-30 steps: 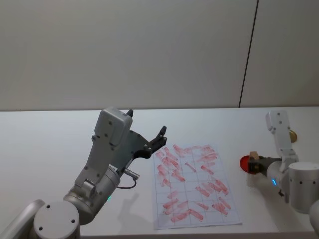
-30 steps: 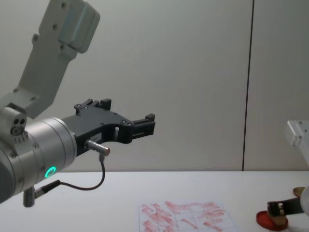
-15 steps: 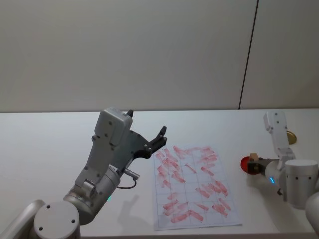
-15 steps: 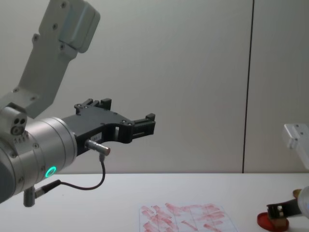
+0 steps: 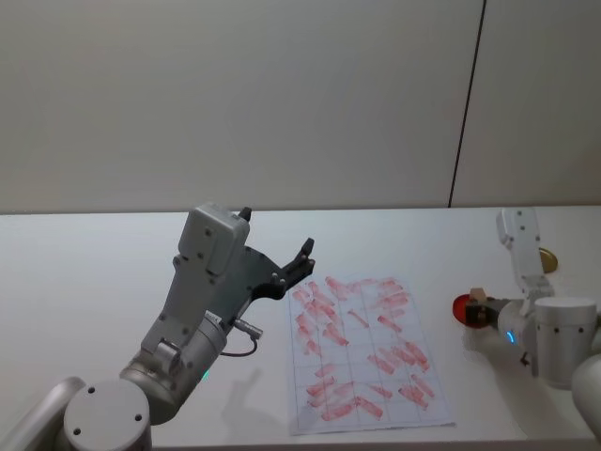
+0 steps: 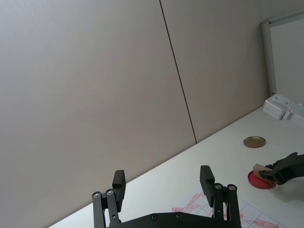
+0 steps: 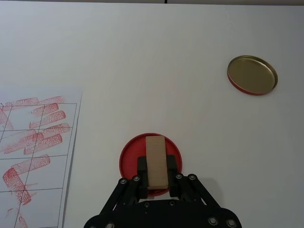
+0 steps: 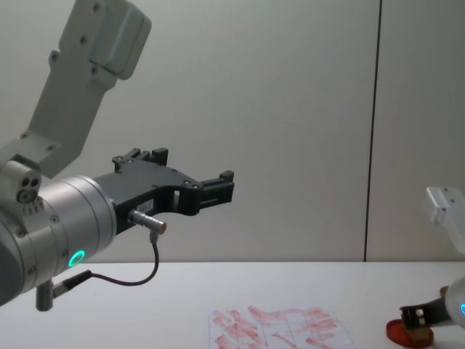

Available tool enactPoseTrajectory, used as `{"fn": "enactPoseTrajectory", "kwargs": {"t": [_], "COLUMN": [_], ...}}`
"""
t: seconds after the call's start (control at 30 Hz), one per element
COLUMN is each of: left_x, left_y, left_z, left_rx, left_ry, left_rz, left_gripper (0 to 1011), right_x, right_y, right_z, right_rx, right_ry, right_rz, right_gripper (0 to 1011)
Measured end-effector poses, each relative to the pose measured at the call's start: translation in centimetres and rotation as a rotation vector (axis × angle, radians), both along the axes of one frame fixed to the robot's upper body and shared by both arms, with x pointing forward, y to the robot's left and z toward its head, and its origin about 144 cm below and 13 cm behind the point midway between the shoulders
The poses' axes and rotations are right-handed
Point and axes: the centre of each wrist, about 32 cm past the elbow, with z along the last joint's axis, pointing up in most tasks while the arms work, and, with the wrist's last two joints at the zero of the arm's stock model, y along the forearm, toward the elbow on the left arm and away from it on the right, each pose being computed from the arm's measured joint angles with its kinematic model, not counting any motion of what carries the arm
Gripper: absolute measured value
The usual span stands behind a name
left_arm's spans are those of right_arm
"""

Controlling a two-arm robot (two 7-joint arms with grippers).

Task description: Use the one hand to pick up the stamp and affix it onto the A4 paper.

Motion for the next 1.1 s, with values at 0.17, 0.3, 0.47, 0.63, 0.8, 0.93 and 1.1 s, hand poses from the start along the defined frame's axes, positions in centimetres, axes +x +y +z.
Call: {"fn": "enactPoseTrajectory", "kwargs": {"t": [0.17,0.3,0.47,0.63,0.8,0.93,1.1], "left_x": [0.0,0.0,0.0,0.0,0.0,0.0,0.0], "left_y": [0.0,0.0,0.0,0.0,0.0,0.0,0.0], "left_z": [0.0,0.0,0.0,0.0,0.0,0.0,0.0], "left_rx": [0.000,0.000,0.000,0.000,0.000,0.000,0.000], "left_ry": [0.000,0.000,0.000,0.000,0.000,0.000,0.000], "left_rz": [0.000,0.000,0.000,0.000,0.000,0.000,0.000], "left_gripper": [993,993,993,993,993,993,993], "right_x": [-0.1,-0.3,-0.5,-0.9,-1.9,-2.4,-3.4], "right_y": [0.1,0.3,0.3,0.5,0.9,1.3,2.3], "right_z": [0.4,1.2,2.5,4.0,5.5,5.9,6.3], "right_rx": [0.001,0.002,0.004,0.009,0.022,0.028,0.036], "right_ry": [-0.026,-0.067,-0.126,-0.186,-0.241,-0.254,-0.253], "right_rz": [0.004,0.012,0.021,0.039,0.086,0.118,0.183], "right_gripper": [217,216,217,217,217,217,217]}}
